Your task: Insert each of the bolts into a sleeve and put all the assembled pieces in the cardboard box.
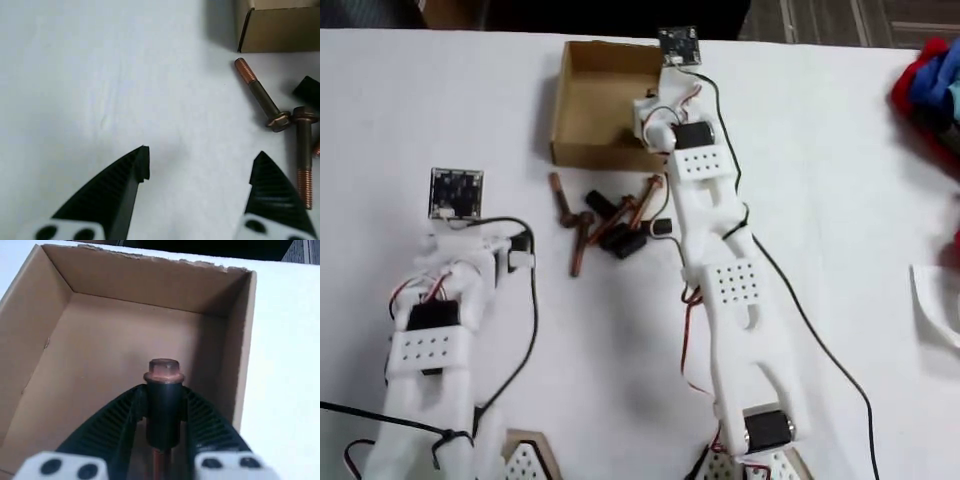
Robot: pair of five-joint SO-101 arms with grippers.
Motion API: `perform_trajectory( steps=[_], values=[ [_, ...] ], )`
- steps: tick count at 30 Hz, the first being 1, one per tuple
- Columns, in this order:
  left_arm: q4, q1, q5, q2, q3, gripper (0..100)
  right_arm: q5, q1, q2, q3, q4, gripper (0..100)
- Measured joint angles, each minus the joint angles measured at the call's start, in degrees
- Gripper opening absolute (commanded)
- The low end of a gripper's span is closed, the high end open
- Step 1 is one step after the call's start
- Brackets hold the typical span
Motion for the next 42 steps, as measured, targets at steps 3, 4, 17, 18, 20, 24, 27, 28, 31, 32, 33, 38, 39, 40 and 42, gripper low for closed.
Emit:
perform_trajectory(
  steps=[3, 4, 17, 18, 20, 24, 27, 28, 31, 32, 33, 38, 39, 40, 42],
  values=[
    [0.0, -0.1, 0.0, 0.0, 0.0, 33, 0.0, 0.0, -0.1, -1.0, -0.2, 18.2],
    [0.0, 0.0, 0.0, 0.0, 0.0, 33, -0.1, 0.0, -0.1, -1.7, -0.3, 18.3],
    [0.0, 0.0, 0.0, 0.0, 0.0, 33, -0.1, 1.0, -0.2, -12.3, 1.8, 1.8],
    [-0.1, 0.0, 0.0, 0.0, 0.0, 33, -0.1, 1.4, -0.2, -12.3, 3.3, 3.5],
    [-0.1, 0.0, 0.0, 0.0, 0.0, 33, -0.1, 2.1, -1.7, -12.3, 8.0, 4.8],
    [-0.1, 0.0, 0.0, 0.0, 0.0, 33, -0.1, 3.7, -9.1, -12.3, 24.8, 4.9],
    [-0.1, 0.0, 0.0, 0.0, 0.0, 33, 1.4, 4.3, -14.9, -12.4, 40.5, 4.9],
    [-0.1, 0.0, 0.0, 0.0, 0.0, 33, 3.6, 4.2, -16.3, -12.4, 44.3, 4.9],
    [-0.1, 0.0, 0.0, 0.0, 0.0, 33, 13.6, 4.0, -19.8, -9.6, 47.0, 4.9],
    [-0.1, 0.0, 0.0, 0.0, 0.0, 33, 17.1, 4.0, -21.0, -7.6, 47.3, 4.9],
    [-0.1, -0.1, 0.0, 0.0, 0.0, 33, 20.1, 4.0, -22.6, -5.1, 47.3, 4.9],
    [-0.1, -0.1, 0.0, 0.0, 0.0, 33, 29.5, -0.6, -32.4, 14.8, 47.3, 5.0],
    [-0.1, -0.1, 0.0, 0.0, 0.0, 33, 30.6, -2.0, -34.7, 19.8, 47.3, 5.0],
    [-0.1, -0.2, 0.0, 0.0, 0.0, 33, 31.2, -3.3, -37.2, 24.6, 47.3, 5.0],
    [-0.1, 0.0, 0.0, 0.0, 0.0, 33, 32.0, -5.6, -42.3, 34.2, 47.3, 5.0]
  ],
)
